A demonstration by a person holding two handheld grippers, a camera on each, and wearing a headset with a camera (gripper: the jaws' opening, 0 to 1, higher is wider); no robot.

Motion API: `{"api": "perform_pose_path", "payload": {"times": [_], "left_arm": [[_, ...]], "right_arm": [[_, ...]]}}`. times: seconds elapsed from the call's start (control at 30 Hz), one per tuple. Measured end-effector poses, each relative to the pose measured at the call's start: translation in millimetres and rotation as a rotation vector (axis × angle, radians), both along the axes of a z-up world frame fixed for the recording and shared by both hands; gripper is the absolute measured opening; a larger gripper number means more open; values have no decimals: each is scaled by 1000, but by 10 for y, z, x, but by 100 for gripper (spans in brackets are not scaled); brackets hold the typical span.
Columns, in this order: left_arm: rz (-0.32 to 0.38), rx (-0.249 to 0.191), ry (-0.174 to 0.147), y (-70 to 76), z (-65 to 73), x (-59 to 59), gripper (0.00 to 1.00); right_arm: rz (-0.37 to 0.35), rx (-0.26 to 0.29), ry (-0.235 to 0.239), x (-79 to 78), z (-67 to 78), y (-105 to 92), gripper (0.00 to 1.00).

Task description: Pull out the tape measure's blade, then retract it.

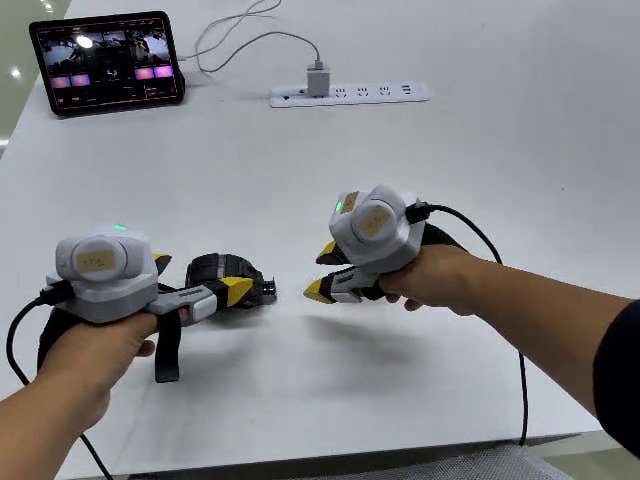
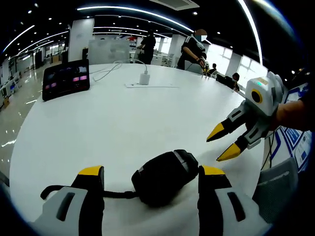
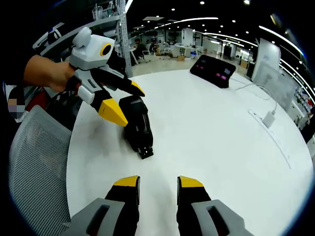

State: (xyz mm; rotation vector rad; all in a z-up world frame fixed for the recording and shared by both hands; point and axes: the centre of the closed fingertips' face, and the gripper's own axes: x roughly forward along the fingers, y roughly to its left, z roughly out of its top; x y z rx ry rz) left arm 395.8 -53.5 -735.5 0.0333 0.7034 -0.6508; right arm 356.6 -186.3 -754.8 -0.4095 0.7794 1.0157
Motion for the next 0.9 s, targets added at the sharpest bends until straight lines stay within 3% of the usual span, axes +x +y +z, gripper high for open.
{"api": "perform_pose_path", "payload": {"times": [0.27, 0.8, 0.87, 0.9], "left_arm": [[-30, 3, 25, 126, 13, -60, 81], [-110, -13, -5, 304, 98, -244, 98], [-149, -46, 24, 276, 125, -341, 94], [-159, -15, 19, 314, 112, -359, 90]], "right_arm": [[-68, 42, 5, -144, 75, -306, 34], [-190, 42, -32, -408, 232, -907, 45], [-209, 43, -30, -441, 234, -983, 47], [-223, 46, -21, -466, 234, -1025, 47]]}}
